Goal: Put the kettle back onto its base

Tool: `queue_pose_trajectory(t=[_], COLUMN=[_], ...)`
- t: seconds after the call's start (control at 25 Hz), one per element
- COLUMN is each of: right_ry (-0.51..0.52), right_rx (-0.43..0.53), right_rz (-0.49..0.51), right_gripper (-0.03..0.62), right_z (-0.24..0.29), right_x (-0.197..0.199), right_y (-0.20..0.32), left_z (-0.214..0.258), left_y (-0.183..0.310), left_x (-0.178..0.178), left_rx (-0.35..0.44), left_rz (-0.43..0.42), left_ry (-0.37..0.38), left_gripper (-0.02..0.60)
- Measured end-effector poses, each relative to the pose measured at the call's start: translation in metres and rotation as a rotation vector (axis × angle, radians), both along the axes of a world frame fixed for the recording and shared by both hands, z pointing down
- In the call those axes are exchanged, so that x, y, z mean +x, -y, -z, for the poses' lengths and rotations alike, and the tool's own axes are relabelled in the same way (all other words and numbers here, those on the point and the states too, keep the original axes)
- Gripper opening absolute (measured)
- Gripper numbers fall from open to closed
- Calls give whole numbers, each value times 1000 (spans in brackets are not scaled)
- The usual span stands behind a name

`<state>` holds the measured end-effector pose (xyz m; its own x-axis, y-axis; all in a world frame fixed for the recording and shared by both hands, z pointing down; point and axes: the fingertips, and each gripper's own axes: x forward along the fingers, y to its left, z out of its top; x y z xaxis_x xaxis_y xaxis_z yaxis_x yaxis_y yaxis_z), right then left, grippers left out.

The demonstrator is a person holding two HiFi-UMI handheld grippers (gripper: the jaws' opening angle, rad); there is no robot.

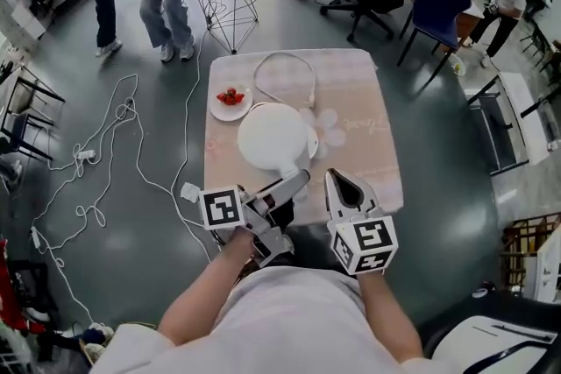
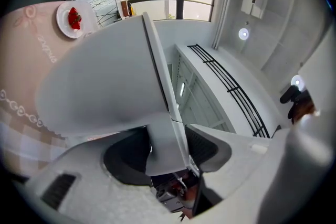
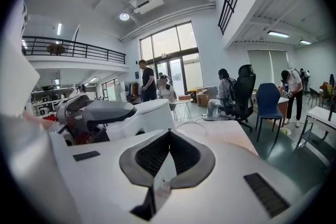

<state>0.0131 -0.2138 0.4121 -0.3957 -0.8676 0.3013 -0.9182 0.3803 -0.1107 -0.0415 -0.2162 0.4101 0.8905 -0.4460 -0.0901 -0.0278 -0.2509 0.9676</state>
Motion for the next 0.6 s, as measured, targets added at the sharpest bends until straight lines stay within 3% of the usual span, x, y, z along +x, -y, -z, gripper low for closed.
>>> queue_pose_trajectory(t=[0.32, 0.6], right_ry=[-7, 11], right_rx=[-10, -20], right_rz=[-38, -10], right_gripper=[5, 5], right_z=[-3, -11], right_x=[9, 16], right_y=[21, 39], left_z=[-4, -10], left_y=[31, 48], left_x=[7, 17], left_rx=[-3, -8], left_rz=[-45, -29], left_ry=[5, 17], left_gripper=[215, 216])
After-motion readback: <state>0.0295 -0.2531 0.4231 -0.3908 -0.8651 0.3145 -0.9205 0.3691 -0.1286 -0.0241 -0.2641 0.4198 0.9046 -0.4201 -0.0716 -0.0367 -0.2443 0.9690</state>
